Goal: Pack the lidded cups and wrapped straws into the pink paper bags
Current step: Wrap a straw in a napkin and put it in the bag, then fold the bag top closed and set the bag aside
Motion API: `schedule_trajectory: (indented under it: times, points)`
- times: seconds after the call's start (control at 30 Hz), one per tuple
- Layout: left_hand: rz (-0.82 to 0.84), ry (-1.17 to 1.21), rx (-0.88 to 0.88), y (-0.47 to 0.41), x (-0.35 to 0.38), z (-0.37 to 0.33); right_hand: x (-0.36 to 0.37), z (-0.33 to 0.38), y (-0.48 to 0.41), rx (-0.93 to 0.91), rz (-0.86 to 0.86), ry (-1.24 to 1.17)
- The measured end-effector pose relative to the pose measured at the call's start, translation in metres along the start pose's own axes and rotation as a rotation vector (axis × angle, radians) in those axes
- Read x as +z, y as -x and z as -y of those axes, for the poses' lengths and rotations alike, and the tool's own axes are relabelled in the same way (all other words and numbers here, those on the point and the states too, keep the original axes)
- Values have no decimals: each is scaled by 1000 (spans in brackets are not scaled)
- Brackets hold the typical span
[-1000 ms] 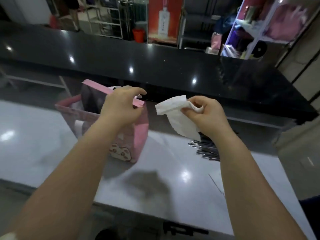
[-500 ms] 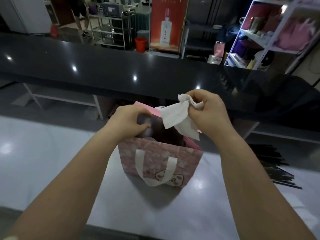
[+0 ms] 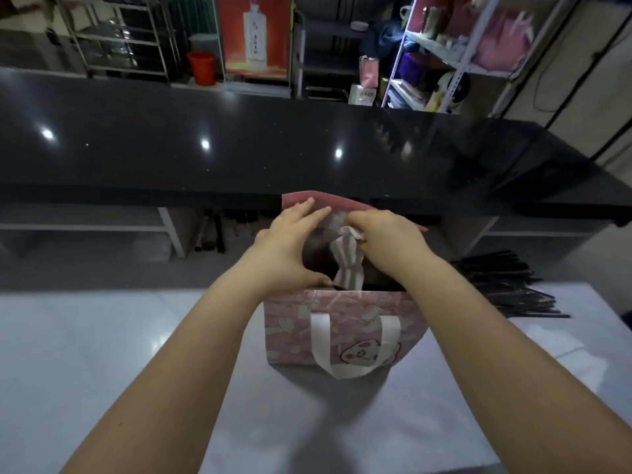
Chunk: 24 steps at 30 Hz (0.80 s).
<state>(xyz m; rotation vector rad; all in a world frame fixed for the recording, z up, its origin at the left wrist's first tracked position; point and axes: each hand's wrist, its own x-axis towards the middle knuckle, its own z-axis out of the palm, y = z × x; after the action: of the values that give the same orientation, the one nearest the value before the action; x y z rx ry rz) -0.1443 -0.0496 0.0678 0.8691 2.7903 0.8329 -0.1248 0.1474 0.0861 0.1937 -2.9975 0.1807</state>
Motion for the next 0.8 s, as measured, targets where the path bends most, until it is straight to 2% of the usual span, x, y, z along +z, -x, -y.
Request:
schedule_trajectory:
  times: [0.13, 0.33, 0.4, 0.53, 0.63, 0.7, 0.8]
  points:
    - [6, -24, 37, -1, 4, 3, 8, 2, -8, -10, -10, 56]
    - [1, -31, 52, 5, 5, 4, 24, 7, -12, -64, 177, 148]
    - [-10, -21, 50, 6, 2, 4, 21, 6, -10, -45, 229, 84]
    - [-111, 5, 85, 8, -2, 3, 10, 9, 3, -36, 208, -176]
    - [-251, 77, 135, 11, 1, 4, -3, 5, 21, -20, 122, -447]
    - [-341, 183, 117, 15, 5, 5, -12, -1, 35, -18, -19, -623]
    - [-430, 424, 76, 24, 13, 6, -17, -13, 60, -12, -277, -756]
